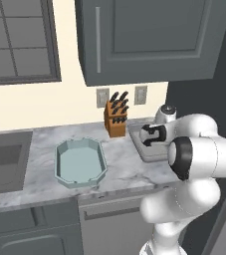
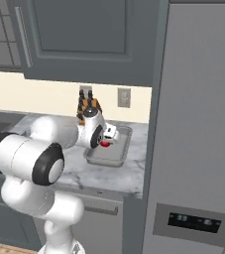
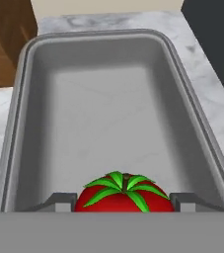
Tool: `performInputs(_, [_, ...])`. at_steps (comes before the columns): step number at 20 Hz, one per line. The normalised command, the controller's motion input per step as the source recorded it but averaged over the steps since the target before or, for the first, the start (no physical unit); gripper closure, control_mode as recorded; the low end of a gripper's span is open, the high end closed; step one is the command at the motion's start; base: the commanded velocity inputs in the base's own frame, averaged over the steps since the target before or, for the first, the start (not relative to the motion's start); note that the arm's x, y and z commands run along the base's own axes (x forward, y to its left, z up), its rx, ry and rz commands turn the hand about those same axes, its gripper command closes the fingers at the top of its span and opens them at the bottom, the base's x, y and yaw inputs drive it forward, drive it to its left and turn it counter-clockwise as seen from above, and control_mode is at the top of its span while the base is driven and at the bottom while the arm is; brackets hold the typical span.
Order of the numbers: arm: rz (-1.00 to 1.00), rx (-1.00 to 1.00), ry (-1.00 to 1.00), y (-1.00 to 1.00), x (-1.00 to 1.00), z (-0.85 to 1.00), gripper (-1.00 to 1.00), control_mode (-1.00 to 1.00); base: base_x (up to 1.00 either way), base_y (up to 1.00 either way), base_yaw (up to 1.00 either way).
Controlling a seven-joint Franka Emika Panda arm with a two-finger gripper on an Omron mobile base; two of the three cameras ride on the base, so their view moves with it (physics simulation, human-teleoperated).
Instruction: Place one tomato and one chicken drumstick in each tupperware on the nearby counter, to pack two identical lunches.
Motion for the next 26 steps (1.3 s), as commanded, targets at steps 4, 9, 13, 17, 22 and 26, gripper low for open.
performInputs(4, [0.00,0.00,0.00,-0.02,0.88,-0.44,-1.00,-1.00,0.00,0.00,0.00])
performInputs(9, [0.00,0.00,0.00,-0.01,0.11,-0.02,-1.00,-1.00,0.00,0.00,0.00])
performInputs(13, [0.00,0.00,-0.03,0.00,0.00,0.29,-1.00,-1.00,0.00,0.00,0.00])
performInputs(17, [-0.01,0.00,-0.11,0.01,-0.12,0.77,-1.00,-1.00,0.00,0.00,0.00])
performInputs(22, [-0.03,0.00,-0.08,0.21,-0.91,0.90,-1.00,-1.00,0.00,0.00,0.00])
performInputs(26, [-0.07,0.02,-0.03,0.15,-1.00,0.69,-1.00,-1.00,0.00,0.00,0.00])
